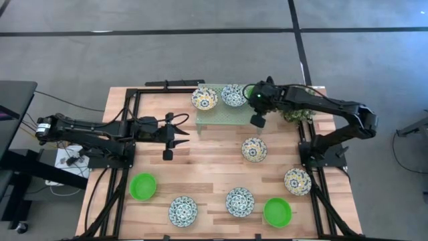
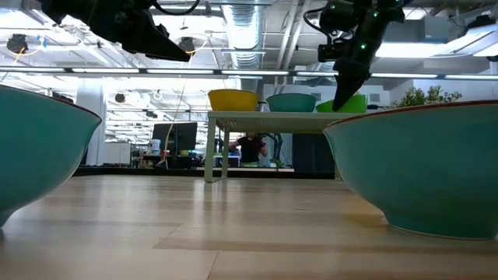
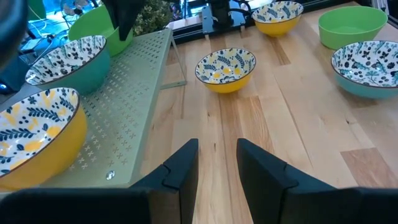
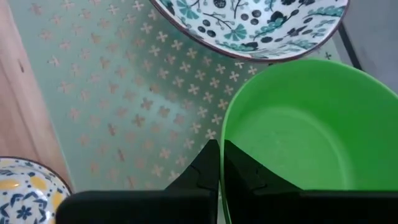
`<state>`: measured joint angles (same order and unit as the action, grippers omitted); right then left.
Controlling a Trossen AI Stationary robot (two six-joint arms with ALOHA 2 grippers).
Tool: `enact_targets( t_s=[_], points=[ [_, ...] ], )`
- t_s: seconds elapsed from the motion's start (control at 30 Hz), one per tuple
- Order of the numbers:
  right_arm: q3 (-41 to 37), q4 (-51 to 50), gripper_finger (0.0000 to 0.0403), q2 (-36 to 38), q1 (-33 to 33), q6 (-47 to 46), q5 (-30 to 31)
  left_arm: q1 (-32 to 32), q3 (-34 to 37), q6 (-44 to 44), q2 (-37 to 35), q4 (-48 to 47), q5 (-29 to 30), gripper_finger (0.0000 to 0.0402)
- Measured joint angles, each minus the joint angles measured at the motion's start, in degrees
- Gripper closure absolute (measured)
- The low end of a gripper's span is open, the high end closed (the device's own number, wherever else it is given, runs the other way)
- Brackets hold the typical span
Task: Pick & Place Mini bowls
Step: Put the top green bowl on the shelf, then stack the right green bowl on top of the other green bowl on the shelf
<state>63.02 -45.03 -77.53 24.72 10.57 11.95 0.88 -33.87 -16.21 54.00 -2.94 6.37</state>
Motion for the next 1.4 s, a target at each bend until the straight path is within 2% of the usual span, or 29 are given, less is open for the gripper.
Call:
enact_targets(
  t_s=[0.37,0.57,1.2,1.4],
  points=[
    [-0.1,0.8,0.0336,0.7,0.0,1.4,-0.3,0.0,0.0,0.0,0.0,0.0,0.0,0.0291],
    [-0.1,0.8,0.0317,0.7,-1.2,2.6,-0.3,0.0,0.0,0.0,0.0,0.0,0.0,0.0291],
    [0.0,3.5,0.0315,0.8,-2.6,3.5,0.1,0.0,0.0,0.0,0.0,0.0,0.0,0.0291],
    [5.4,-0.8,0.0315,1.0,-4.6,3.5,0.1,0.0,0.0,0.0,0.0,0.0,0.0,0.0291]
  ],
)
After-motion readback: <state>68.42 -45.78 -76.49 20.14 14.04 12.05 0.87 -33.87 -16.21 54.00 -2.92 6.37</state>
